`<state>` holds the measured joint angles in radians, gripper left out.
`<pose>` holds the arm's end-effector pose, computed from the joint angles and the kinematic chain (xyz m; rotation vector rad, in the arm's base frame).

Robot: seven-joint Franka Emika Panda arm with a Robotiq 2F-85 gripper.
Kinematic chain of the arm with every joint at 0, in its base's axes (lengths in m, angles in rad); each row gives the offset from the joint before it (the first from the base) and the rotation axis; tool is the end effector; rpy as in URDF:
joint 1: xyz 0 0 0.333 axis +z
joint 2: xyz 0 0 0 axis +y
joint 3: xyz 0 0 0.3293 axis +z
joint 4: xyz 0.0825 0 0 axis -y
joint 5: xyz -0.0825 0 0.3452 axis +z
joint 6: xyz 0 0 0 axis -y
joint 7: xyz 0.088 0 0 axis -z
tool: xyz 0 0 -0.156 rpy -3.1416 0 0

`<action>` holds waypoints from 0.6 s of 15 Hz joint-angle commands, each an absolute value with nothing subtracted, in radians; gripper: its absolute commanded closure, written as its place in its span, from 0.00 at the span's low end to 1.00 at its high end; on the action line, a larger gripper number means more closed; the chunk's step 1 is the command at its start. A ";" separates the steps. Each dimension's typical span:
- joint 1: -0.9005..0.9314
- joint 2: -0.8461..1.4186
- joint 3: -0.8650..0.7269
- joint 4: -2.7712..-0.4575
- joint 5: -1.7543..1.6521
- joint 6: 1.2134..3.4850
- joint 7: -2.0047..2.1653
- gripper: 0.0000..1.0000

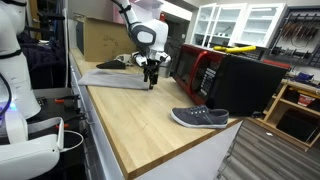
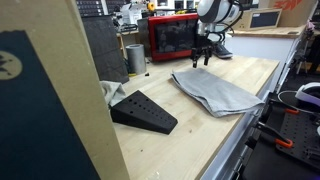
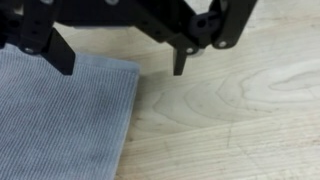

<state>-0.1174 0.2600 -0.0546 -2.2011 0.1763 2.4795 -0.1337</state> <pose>0.5298 -0.0874 0.2597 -3.0380 0.2657 -0.0518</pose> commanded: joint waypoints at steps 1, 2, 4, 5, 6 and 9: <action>-0.139 0.299 -0.039 -2.160 0.223 2.445 -0.148 0.00; -0.143 0.308 -0.034 -2.155 0.239 2.442 -0.152 0.00; -0.150 0.320 -0.022 -2.148 0.272 2.435 -0.164 0.00; -0.154 0.325 -0.017 -2.145 0.286 2.432 -0.167 0.25; -0.158 0.326 -0.010 -2.143 0.302 2.426 -0.176 0.26; -0.167 0.318 -0.006 -2.136 0.336 2.393 -0.188 0.49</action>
